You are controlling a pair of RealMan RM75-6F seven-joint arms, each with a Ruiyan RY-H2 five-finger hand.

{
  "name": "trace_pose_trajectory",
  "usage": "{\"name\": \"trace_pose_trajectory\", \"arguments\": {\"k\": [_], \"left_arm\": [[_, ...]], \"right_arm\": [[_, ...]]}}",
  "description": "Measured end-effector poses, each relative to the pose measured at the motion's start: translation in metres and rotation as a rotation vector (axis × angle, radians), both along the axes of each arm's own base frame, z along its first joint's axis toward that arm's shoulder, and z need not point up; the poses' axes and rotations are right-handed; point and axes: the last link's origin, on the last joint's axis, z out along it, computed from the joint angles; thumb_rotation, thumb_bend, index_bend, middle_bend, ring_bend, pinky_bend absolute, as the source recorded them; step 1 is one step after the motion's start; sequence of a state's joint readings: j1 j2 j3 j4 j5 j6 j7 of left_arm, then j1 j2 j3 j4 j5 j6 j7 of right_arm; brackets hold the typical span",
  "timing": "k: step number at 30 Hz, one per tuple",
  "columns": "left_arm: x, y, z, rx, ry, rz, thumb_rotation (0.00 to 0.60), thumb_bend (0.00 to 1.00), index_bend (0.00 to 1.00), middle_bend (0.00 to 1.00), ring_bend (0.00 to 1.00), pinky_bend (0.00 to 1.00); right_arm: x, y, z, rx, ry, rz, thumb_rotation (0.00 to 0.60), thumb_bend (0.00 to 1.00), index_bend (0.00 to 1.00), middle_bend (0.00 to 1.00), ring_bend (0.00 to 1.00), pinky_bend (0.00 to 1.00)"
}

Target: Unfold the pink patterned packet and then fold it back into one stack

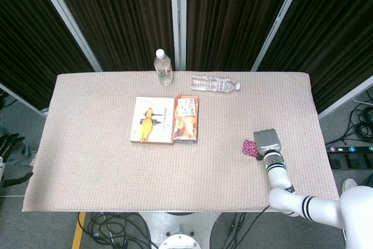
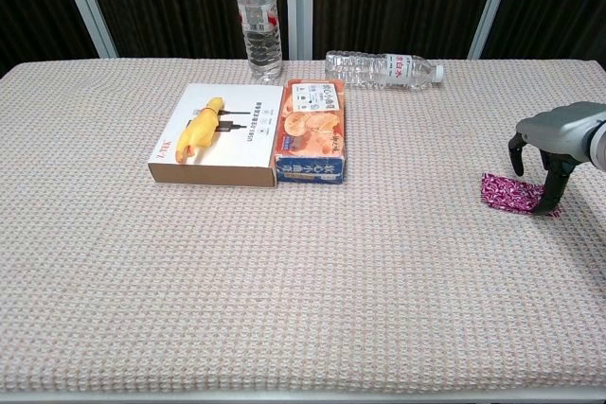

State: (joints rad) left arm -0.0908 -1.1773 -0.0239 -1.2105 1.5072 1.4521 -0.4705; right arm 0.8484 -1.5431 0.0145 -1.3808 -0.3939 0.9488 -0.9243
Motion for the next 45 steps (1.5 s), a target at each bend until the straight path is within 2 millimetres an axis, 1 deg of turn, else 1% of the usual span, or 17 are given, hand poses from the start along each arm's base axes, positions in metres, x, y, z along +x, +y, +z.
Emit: {"name": "trace_pose_trajectory", "arguments": {"k": [8, 11, 16, 19, 21, 23, 25, 26, 27, 28, 29, 32, 34, 35, 36, 38, 45], "left_arm": [[0.001, 0.000, 0.001, 0.000, -0.006, -0.002, 0.600, 0.00, 0.21, 0.22, 0.09, 0.27], [0.002, 0.000, 0.001, 0.003, -0.004, -0.005, 0.600, 0.00, 0.21, 0.22, 0.09, 0.27], [0.004, 0.000, 0.000, 0.005, 0.003, -0.004, 0.600, 0.00, 0.21, 0.22, 0.09, 0.27], [0.006, 0.000, -0.001, 0.004, 0.011, 0.000, 0.600, 0.00, 0.21, 0.22, 0.09, 0.27], [0.006, 0.000, -0.003, 0.005, 0.022, 0.002, 0.600, 0.00, 0.21, 0.22, 0.09, 0.27], [0.007, 0.000, -0.004, 0.007, 0.035, 0.004, 0.600, 0.00, 0.21, 0.22, 0.09, 0.27], [0.008, 0.001, -0.005, 0.010, 0.047, 0.005, 0.600, 0.00, 0.21, 0.22, 0.09, 0.27], [0.009, 0.001, -0.005, 0.014, 0.056, 0.006, 0.600, 0.00, 0.21, 0.22, 0.09, 0.27], [0.009, 0.002, -0.005, 0.018, 0.063, 0.006, 0.600, 0.00, 0.21, 0.22, 0.09, 0.27], [0.010, 0.002, -0.005, 0.023, 0.070, 0.007, 0.600, 0.00, 0.21, 0.22, 0.09, 0.27], [0.010, 0.003, -0.006, 0.031, 0.079, 0.007, 0.600, 0.00, 0.21, 0.22, 0.09, 0.27], [0.011, 0.005, -0.006, 0.051, 0.099, 0.013, 0.600, 0.00, 0.21, 0.22, 0.09, 0.27], [0.011, 0.006, -0.007, 0.059, 0.110, 0.017, 0.600, 0.00, 0.21, 0.22, 0.09, 0.27], [0.010, 0.007, -0.007, 0.063, 0.117, 0.020, 0.600, 0.00, 0.21, 0.22, 0.09, 0.27], [0.010, 0.007, -0.007, 0.065, 0.122, 0.023, 0.600, 0.00, 0.21, 0.22, 0.09, 0.27], [0.010, 0.008, -0.008, 0.072, 0.129, 0.029, 0.600, 0.00, 0.21, 0.22, 0.09, 0.27], [0.017, 0.007, -0.008, 0.095, 0.129, 0.033, 0.600, 0.00, 0.21, 0.22, 0.09, 0.27]], "right_arm": [[0.005, -0.001, 0.008, -0.016, -0.012, 0.015, 0.511, 0.00, 0.38, 0.98, 1.00, 0.93], [0.010, -0.002, 0.020, -0.037, -0.030, 0.030, 0.496, 0.00, 0.38, 0.98, 1.00, 0.93], [0.015, -0.005, 0.051, -0.110, -0.086, 0.059, 0.438, 0.00, 0.38, 0.97, 0.99, 0.93], [0.015, -0.005, 0.063, -0.179, -0.135, 0.092, 0.461, 0.00, 0.38, 0.86, 0.88, 0.93], [0.011, -0.003, 0.071, -0.242, -0.180, 0.121, 0.499, 0.00, 0.35, 0.68, 0.68, 0.92], [0.004, -0.002, 0.077, -0.301, -0.224, 0.136, 0.510, 0.00, 0.31, 0.53, 0.53, 0.90], [-0.011, 0.001, 0.084, -0.373, -0.271, 0.147, 0.519, 0.00, 0.25, 0.36, 0.33, 0.83], [-0.019, 0.002, 0.088, -0.404, -0.286, 0.151, 0.507, 0.00, 0.23, 0.32, 0.27, 0.76], [-0.031, 0.005, 0.092, -0.440, -0.300, 0.157, 0.473, 0.00, 0.21, 0.27, 0.22, 0.66], [-0.040, 0.007, 0.096, -0.463, -0.306, 0.161, 0.444, 0.00, 0.20, 0.24, 0.19, 0.60], [-0.050, 0.011, 0.099, -0.483, -0.310, 0.164, 0.379, 0.00, 0.19, 0.21, 0.16, 0.53], [-0.078, 0.029, 0.105, -0.509, -0.325, 0.161, 0.250, 0.00, 0.16, 0.16, 0.10, 0.45], [-0.092, 0.045, 0.104, -0.482, -0.337, 0.150, 0.189, 0.00, 0.12, 0.11, 0.04, 0.30], [-0.097, 0.052, 0.105, -0.463, -0.334, 0.144, 0.155, 0.00, 0.09, 0.07, 0.02, 0.19], [-0.102, 0.059, 0.107, -0.439, -0.325, 0.136, 0.132, 0.00, 0.07, 0.05, 0.00, 0.13], [-0.108, 0.070, 0.110, -0.412, -0.315, 0.131, 0.111, 0.00, 0.05, 0.03, 0.00, 0.10], [-0.113, 0.094, 0.121, -0.434, -0.310, 0.155, 0.119, 0.00, 0.05, 0.03, 0.00, 0.08]]}}
